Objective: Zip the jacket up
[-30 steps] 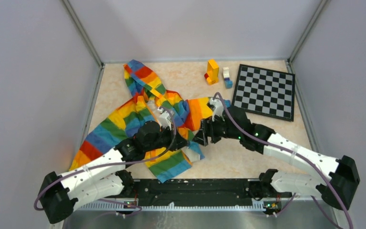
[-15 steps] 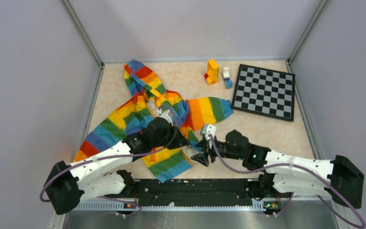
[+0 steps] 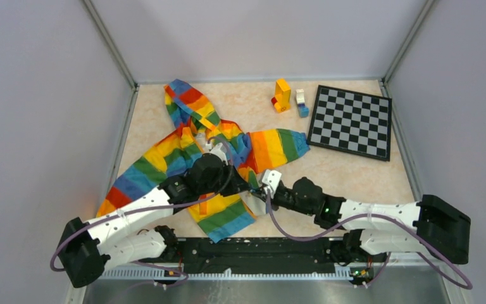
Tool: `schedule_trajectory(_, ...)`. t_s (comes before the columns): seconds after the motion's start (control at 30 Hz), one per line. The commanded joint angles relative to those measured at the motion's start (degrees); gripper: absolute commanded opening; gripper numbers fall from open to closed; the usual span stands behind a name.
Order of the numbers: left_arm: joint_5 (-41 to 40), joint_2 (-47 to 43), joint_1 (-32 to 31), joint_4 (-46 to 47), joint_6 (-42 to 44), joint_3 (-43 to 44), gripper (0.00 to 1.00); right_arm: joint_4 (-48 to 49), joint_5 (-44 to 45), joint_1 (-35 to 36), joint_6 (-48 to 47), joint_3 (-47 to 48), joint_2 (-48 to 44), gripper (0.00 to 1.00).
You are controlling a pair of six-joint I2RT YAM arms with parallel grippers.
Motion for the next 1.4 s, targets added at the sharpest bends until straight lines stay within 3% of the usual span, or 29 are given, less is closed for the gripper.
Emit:
schedule_trajectory(0.0,1.4,-2.62,-0.27,1.89,0.11,1.2,0.19,7.3,0.41,0.15,7.64,-2.27,-1.28,0.0)
schedule_trajectory(0.13,-0.16,-5.66,-0.22,6.18,-1.09,-1.87,0.44,16.16,-5.32,0.16,20.7,-7.01,-2.57,0.0)
schedule_trajectory(0.23,-0.99,-8.38,-0.18,10.15,-1.93,-4.72,0.57,18.77,-5.33,0.17,25.98,-8.27,-3.86,0.0)
schedule_trajectory(0.37,-0.75,-10.49,-0.18,14.61,-2.6,-7.09,0.63,19.83,-3.45,-0.96,29.53,-9.43,-7.29,0.0)
schedule_trajectory(0.57,2.53,-8.08,-0.18,16.54,-3.16,-6.56,0.64,24.25,-4.22,-2.19,33.52,-10.76,-6.5,0.0)
schedule_trajectory(0.83,3.95,-7.92,-0.18,21.09,-3.3,-8.42,0.36,24.71,-4.65,-2.63,34.22,-10.92,-4.95,0.0)
schedule_trajectory(0.93,2.57,-8.04,-0.18,20.75,-1.15,-8.28,0.17,17.25,-3.35,-2.89,35.52,-9.49,-6.76,0.0)
schedule_trajectory(0.97,2.04,-7.97,-0.18,20.44,-0.45,-8.07,0.12,13.18,-2.65,-2.85,35.79,-8.59,-7.74,0.08)
schedule_trajectory(1.03,1.17,-7.57,-0.18,19.75,1.04,-7.41,0.0,3.0,-0.61,-2.87,36.99,-6.24,-9.88,0.36)
schedule_trajectory(1.1,0.07,-6.86,-0.18,17.44,2.28,-5.93,0.0,-10.18,2.27,-2.87,37.55,-1.54,-11.56,0.57)
schedule_trajectory(1.17,-0.53,-5.77,-0.18,15.38,4.12,-3.98,0.0,-23.58,4.21,-2.9,36.67,3.38,-12.11,0.7)
schedule_trajectory(1.27,-1.15,-4.18,-0.18,11.73,4.88,-1.37,0.0,-33.87,5.53,-3.48,37.6,10.4,-11.37,0.74)
schedule_trajectory(1.37,-0.14,-3.1,-0.18,11.65,5.52,-0.45,0.0,-35.58,0.77,-6.4,41.71,14.16,-9.81,0.71)
